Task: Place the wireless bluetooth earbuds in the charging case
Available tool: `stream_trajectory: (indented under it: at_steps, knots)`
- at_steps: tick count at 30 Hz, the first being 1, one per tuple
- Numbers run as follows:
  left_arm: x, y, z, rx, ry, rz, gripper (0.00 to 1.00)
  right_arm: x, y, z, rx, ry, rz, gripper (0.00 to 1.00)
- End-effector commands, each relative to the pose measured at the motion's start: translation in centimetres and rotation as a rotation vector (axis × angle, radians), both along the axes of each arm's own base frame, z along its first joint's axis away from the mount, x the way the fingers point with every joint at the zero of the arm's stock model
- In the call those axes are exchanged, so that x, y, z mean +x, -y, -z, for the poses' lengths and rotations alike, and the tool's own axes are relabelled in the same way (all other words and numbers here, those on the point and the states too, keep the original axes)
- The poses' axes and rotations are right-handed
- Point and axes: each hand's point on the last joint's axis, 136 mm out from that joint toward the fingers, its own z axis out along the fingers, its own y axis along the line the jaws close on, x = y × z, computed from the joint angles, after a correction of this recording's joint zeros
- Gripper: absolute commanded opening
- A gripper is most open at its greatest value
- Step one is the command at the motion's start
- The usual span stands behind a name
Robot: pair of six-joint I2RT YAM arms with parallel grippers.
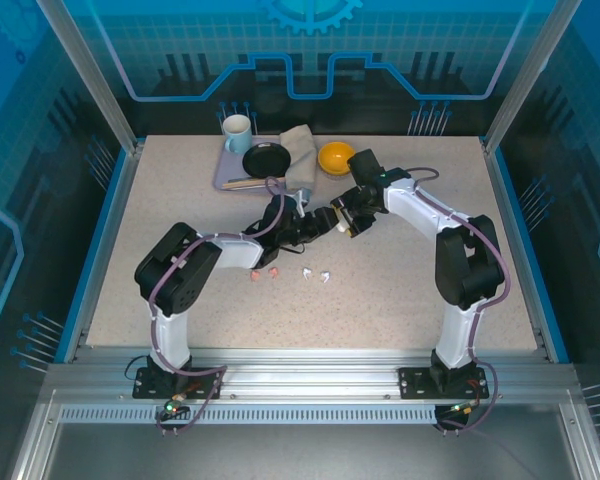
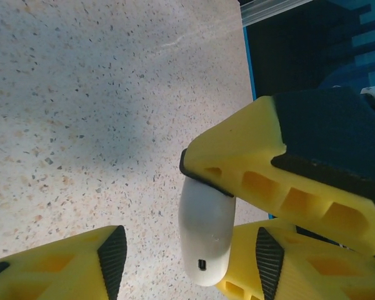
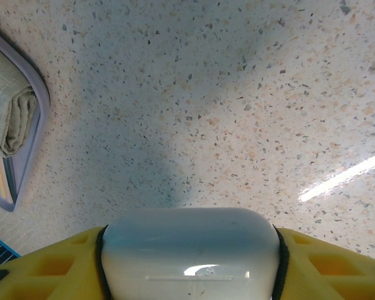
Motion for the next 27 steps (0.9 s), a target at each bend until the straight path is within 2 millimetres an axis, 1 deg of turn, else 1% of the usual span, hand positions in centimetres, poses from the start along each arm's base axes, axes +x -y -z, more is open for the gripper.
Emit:
stream_trajectory:
  at_steps: [1, 10, 17, 23, 27]
  knots:
    - [0.9, 1.2, -0.9, -0.028, 0.037, -0.007, 0.56, -0.3, -0.6, -0.5, 0.031, -0.001, -0.002, 0.50]
    - [1.7, 2.0, -1.1, -0.026, 0.038, -0.013, 0.49, -0.4, -0.9, -0.1, 0.040, -0.005, -0.004, 0.49]
    - [1.7, 2.2, -0.7, -0.016, 0.030, -0.013, 0.41, -0.4, -0.9, 0.0, 0.050, -0.006, -0.006, 0.49]
    - [1.8, 2.2, -0.6, -0.017, 0.026, -0.019, 0.31, -0.5, -0.8, 0.3, 0.052, -0.008, -0.004, 0.49]
    - [1.8, 2.3, -0.6, -0.019, 0.024, -0.020, 0.26, -0.6, -0.7, 0.4, 0.053, -0.009, 0.002, 0.49]
